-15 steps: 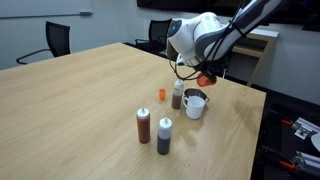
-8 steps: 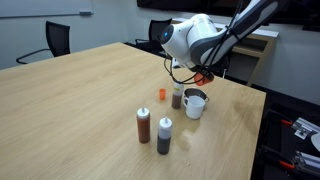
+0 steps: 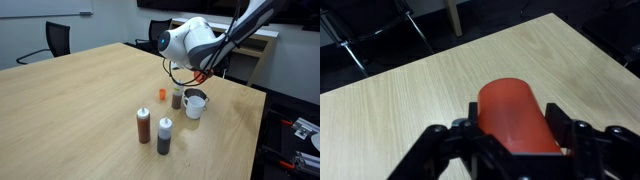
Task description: Pick up the orange cup from the table, pour its contents in the silver pot and put the orange cup back on the table.
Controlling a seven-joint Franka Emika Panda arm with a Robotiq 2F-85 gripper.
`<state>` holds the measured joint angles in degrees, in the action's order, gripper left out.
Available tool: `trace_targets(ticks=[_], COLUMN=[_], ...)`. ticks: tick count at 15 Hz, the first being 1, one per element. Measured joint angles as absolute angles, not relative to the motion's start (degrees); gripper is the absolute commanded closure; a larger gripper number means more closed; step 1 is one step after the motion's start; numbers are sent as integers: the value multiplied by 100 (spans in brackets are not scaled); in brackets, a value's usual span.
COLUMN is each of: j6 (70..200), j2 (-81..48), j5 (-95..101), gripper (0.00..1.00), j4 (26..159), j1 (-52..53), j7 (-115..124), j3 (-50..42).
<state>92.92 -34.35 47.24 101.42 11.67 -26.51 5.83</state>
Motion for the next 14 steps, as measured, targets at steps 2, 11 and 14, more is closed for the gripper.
trace_targets(ticks=[2, 11, 14], j6=[9226, 9001, 8952], j2=[-3473, -3619, -3678], j5=[4900, 5445, 5597], gripper=[57, 57, 57], j4=[10138, 10137, 10137], j1=[1206, 1316, 1334], j7=[-2632, -2620, -2617], j3=[606, 728, 744])
